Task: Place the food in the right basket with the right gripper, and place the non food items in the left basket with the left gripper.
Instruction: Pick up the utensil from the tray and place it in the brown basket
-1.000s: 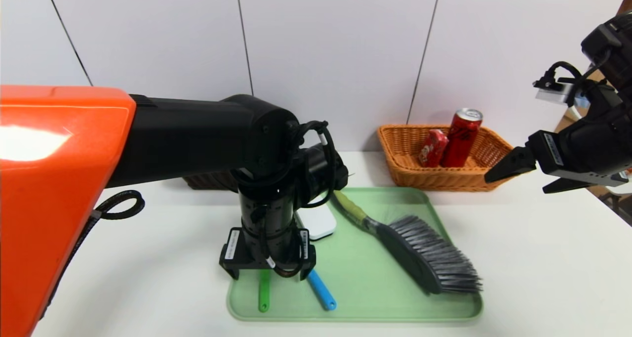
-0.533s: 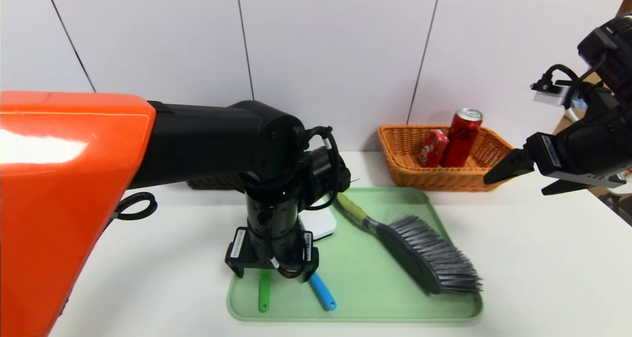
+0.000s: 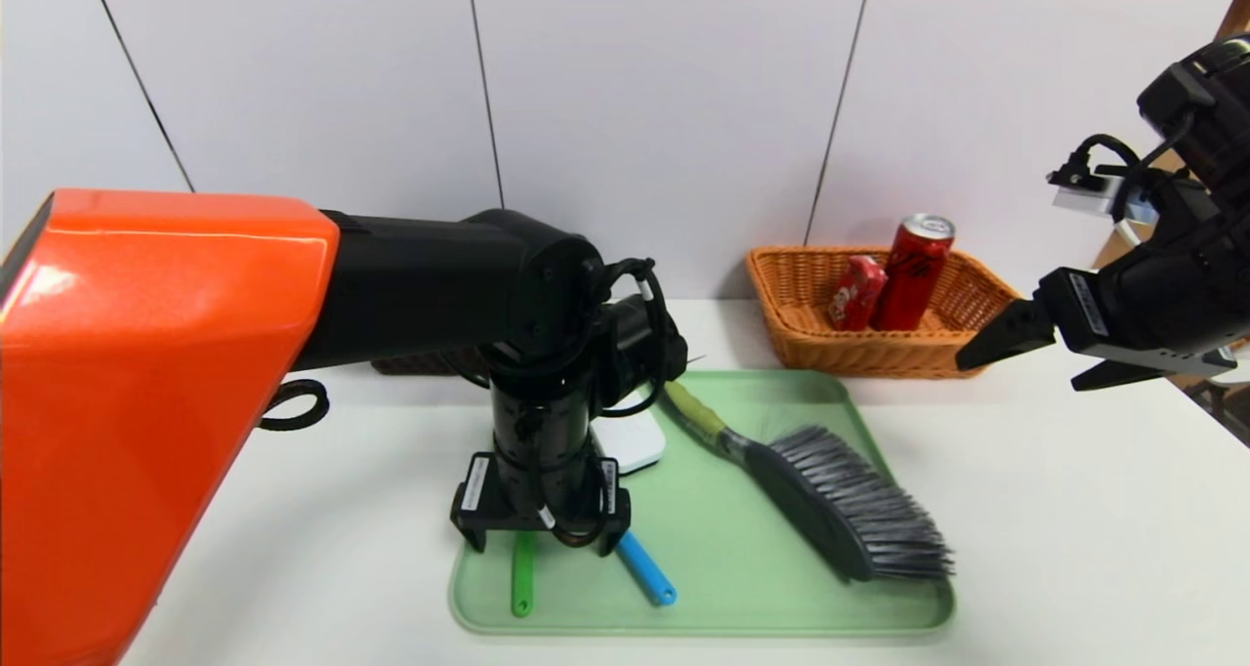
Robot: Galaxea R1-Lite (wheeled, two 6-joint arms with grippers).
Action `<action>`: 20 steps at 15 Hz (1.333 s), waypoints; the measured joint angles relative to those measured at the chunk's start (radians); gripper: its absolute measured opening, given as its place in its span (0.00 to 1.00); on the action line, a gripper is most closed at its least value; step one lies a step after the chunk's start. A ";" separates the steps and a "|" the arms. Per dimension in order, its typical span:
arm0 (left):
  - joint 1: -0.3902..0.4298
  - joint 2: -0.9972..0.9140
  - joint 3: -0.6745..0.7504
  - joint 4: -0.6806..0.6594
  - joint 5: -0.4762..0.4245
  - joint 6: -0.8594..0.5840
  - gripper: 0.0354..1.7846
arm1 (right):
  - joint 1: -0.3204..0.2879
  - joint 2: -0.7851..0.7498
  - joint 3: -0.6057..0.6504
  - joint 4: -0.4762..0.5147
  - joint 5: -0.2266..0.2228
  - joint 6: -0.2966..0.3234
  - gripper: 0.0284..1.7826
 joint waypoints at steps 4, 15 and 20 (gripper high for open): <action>0.003 0.006 -0.001 0.000 -0.003 0.000 0.94 | 0.000 0.001 0.001 0.000 0.000 -0.001 0.95; 0.029 0.024 0.016 0.002 -0.003 0.001 0.20 | 0.000 0.001 0.003 0.000 0.001 -0.001 0.95; 0.041 0.019 0.031 0.003 -0.007 0.001 0.04 | 0.000 0.002 0.014 0.000 0.001 -0.001 0.95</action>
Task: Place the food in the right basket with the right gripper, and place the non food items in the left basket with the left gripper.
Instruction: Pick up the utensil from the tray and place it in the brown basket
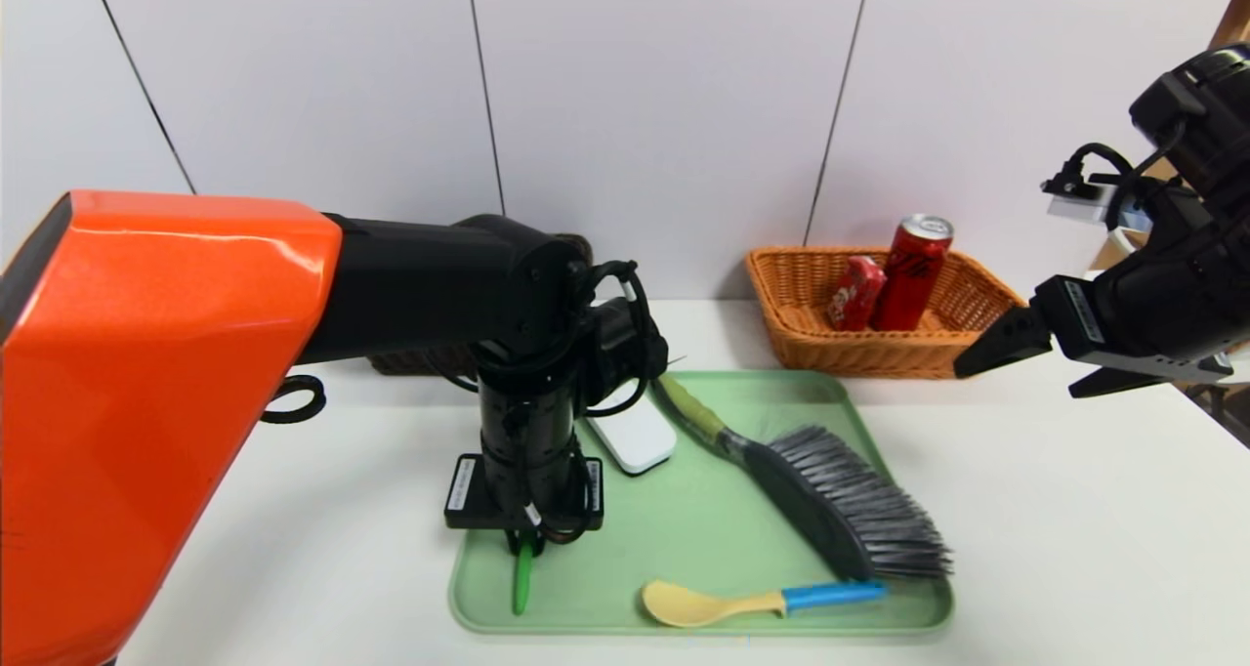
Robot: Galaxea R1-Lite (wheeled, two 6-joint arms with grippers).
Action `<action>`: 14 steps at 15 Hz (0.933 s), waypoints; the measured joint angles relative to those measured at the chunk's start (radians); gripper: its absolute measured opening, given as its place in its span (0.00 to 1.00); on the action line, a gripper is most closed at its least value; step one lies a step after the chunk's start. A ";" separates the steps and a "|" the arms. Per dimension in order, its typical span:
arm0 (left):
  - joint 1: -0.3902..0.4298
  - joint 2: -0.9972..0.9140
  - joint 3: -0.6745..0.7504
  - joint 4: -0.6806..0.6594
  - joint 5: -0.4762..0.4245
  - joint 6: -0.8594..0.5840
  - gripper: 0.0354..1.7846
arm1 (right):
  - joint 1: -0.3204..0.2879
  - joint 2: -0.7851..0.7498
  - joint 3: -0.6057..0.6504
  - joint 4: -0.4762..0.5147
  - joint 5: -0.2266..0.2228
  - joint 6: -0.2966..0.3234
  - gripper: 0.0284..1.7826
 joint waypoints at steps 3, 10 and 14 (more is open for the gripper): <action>0.002 -0.010 -0.018 0.001 -0.003 -0.001 0.04 | 0.000 -0.002 0.010 0.000 0.000 0.000 0.95; 0.012 -0.129 -0.148 0.030 -0.106 -0.001 0.04 | 0.000 -0.003 0.010 0.000 0.000 0.001 0.95; 0.028 -0.283 -0.153 0.010 -0.281 -0.021 0.04 | 0.000 0.003 0.010 -0.011 -0.001 0.002 0.95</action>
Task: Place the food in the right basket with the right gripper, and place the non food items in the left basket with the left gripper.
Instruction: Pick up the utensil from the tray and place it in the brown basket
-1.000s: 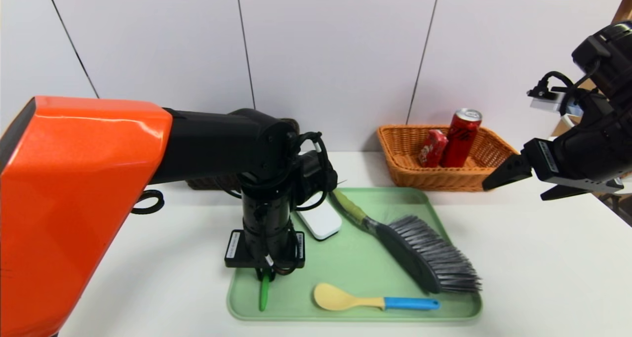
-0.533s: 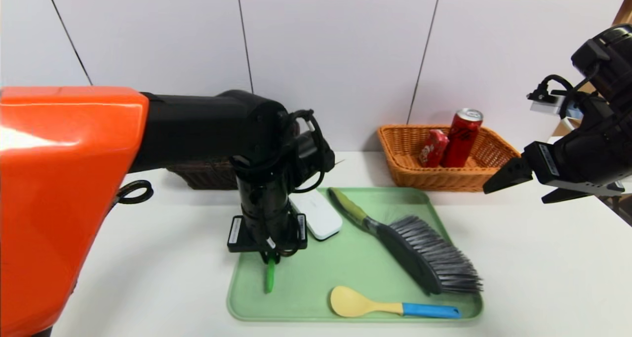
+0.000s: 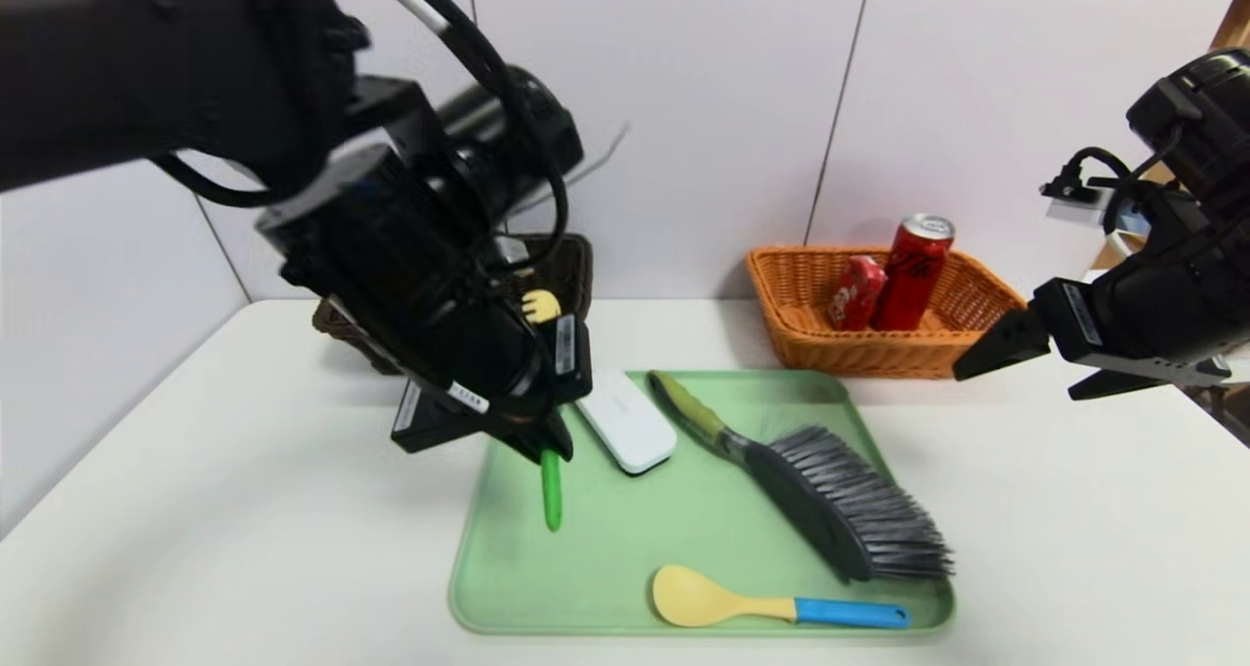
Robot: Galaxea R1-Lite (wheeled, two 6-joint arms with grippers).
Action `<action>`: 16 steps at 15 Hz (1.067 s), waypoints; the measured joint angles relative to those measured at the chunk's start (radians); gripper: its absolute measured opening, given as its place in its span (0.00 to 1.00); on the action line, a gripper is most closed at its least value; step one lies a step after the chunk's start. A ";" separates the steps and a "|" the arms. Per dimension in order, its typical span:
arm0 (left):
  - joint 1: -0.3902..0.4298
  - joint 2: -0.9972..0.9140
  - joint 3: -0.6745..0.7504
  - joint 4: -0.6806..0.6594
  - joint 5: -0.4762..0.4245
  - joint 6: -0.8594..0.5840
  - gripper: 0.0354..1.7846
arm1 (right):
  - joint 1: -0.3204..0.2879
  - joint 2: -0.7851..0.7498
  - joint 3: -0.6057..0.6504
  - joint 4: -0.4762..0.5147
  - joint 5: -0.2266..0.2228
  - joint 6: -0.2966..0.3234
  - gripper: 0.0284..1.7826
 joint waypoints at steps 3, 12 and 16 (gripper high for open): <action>0.062 -0.090 0.007 -0.203 -0.030 -0.030 0.04 | 0.010 0.007 0.018 -0.042 -0.002 0.001 0.95; 0.329 0.039 0.007 -0.572 0.153 -0.058 0.04 | 0.009 0.010 0.028 -0.049 -0.002 0.007 0.95; 0.393 0.155 0.004 -0.593 0.197 -0.113 0.04 | 0.005 0.010 0.035 -0.052 -0.001 0.008 0.95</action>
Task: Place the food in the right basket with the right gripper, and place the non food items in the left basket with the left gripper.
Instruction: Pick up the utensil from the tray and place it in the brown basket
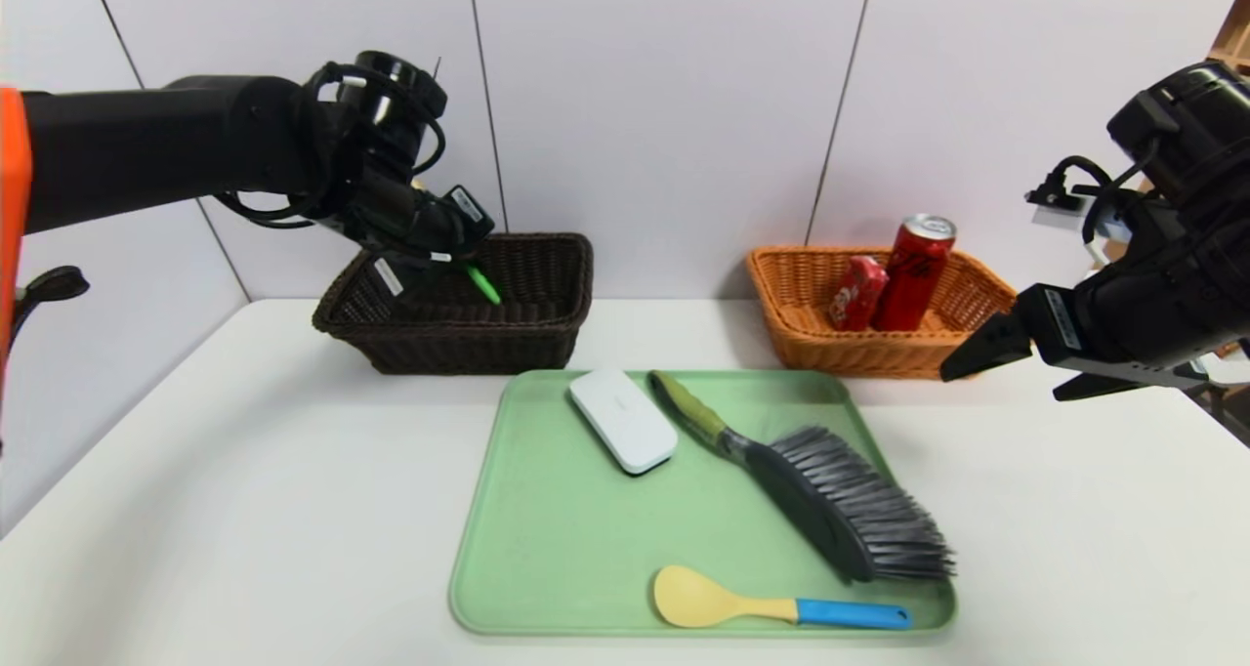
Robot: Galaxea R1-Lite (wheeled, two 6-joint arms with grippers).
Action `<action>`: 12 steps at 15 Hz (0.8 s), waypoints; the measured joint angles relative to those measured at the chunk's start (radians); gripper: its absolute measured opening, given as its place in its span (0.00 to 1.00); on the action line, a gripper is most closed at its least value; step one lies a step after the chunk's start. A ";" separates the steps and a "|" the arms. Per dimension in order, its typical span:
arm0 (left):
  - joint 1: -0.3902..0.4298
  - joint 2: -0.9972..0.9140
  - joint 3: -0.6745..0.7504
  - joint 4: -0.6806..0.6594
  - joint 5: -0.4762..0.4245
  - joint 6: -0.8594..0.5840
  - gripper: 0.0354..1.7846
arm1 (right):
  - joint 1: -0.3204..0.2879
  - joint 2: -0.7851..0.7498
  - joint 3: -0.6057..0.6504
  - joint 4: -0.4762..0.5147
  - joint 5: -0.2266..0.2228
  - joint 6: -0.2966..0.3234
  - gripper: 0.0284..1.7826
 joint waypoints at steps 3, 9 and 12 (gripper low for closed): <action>0.026 0.037 -0.002 0.000 -0.010 -0.012 0.04 | -0.001 0.000 0.008 -0.001 0.000 0.000 0.95; 0.043 0.040 -0.002 -0.074 -0.016 -0.012 0.04 | 0.007 -0.001 0.010 -0.001 0.001 0.001 0.95; 0.050 0.039 0.003 -0.039 -0.019 -0.009 0.04 | 0.009 -0.006 0.012 0.000 0.000 0.001 0.96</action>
